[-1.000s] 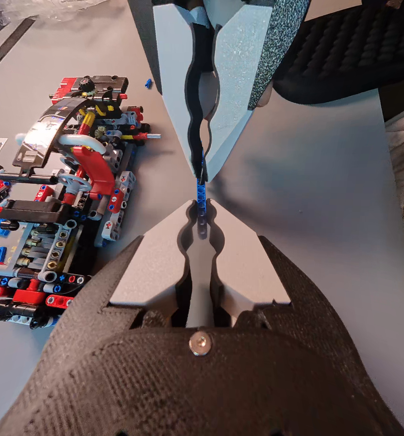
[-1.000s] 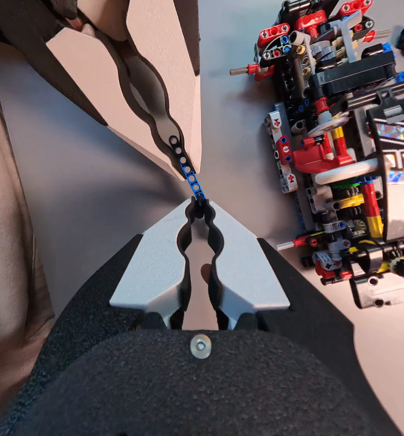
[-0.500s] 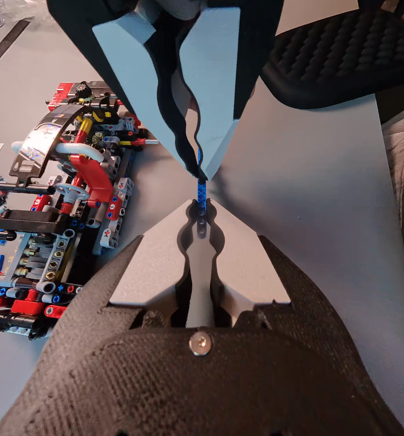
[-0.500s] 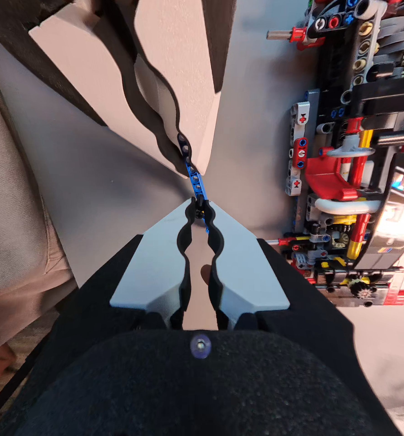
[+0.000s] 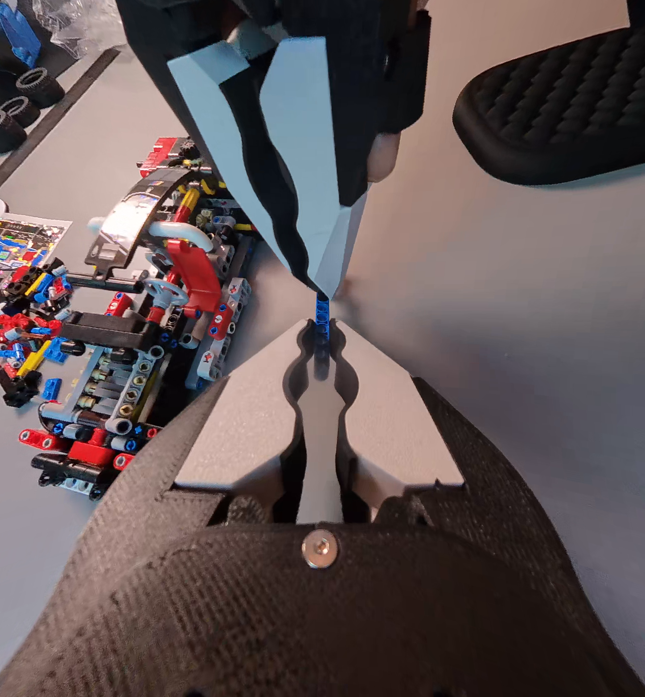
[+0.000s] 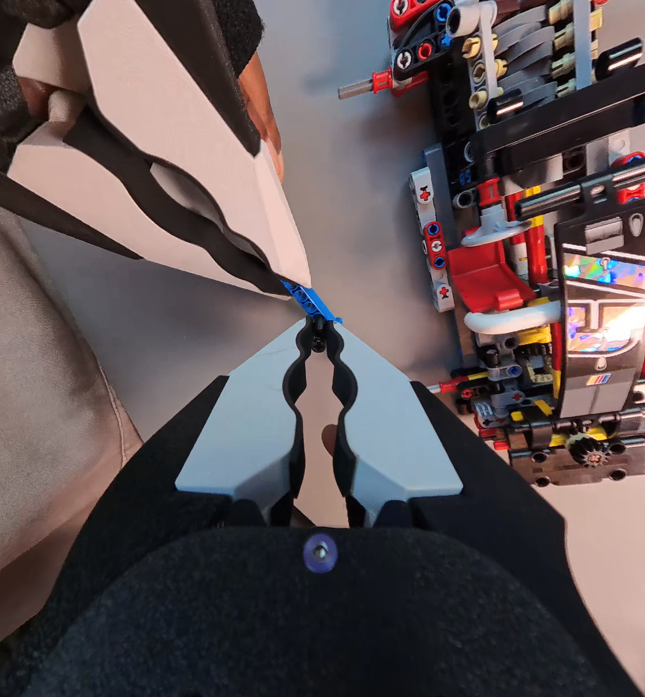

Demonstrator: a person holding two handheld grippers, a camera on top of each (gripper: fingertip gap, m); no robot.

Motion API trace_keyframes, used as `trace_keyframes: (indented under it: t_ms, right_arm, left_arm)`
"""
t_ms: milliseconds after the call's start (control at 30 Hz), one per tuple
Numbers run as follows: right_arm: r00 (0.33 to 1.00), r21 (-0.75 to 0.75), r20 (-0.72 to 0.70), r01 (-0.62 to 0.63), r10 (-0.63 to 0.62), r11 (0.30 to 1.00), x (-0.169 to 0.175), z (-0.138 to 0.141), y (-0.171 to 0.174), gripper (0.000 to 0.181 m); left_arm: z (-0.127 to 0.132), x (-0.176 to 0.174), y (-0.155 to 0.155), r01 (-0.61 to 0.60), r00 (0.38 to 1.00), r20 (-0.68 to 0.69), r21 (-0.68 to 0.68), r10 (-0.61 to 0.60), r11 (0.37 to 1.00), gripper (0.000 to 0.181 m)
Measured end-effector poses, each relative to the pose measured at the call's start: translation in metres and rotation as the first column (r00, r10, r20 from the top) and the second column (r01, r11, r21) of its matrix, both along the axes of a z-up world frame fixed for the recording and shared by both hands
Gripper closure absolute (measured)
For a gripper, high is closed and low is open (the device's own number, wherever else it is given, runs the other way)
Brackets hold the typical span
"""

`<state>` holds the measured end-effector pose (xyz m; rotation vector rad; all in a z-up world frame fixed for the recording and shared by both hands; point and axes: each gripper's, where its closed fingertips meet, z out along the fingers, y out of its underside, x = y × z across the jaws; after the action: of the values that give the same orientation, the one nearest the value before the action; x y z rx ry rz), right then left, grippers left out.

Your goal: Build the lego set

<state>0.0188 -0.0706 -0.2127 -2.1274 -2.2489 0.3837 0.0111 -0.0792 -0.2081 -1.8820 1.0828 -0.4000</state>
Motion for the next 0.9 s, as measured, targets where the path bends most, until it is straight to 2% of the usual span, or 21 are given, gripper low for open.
trace_keyframes:
  t_ms: [333,467,567,733,800,900]
  right_arm:
    - [0.998,-0.009,-0.055,0.038,-0.039,0.999,-0.002,-0.0009,-0.0002,0.177]
    - [0.992,-0.028,-0.11,0.067,-0.069,0.997,0.0007,0.0007,0.0003,0.177]
    - [0.965,-0.04,-0.237,0.108,-0.115,0.993,-0.0038,0.0008,0.0039,0.177]
    - [0.876,-0.057,-0.425,0.226,-0.228,0.973,-0.0075,-0.0012,0.0084,0.177]
    - [0.855,-0.084,-0.447,0.251,-0.262,0.964,-0.0065,-0.0028,0.0079,0.177]
    - [0.874,-0.069,-0.422,0.233,-0.24,0.97,-0.0051,-0.0028,0.0075,0.177]
  left_arm:
    - [-0.0007,0.0061,-0.0003,-0.005,1.0,0.012,-0.007,0.005,1.0,0.176]
    - [-0.0001,0.0065,0.0003,-0.002,0.998,0.064,-0.052,0.005,0.999,0.176]
    - [-0.0008,0.0022,0.0036,-0.022,0.994,0.108,-0.102,0.033,0.995,0.176]
    - [-0.0027,-0.0006,0.0072,-0.047,0.986,0.149,-0.155,0.07,0.987,0.176]
    - [-0.0043,0.0006,0.0068,-0.044,0.989,0.134,-0.147,0.063,0.988,0.177]
    - [-0.0027,0.0033,0.0069,-0.04,0.992,0.117,-0.121,0.054,0.992,0.177]
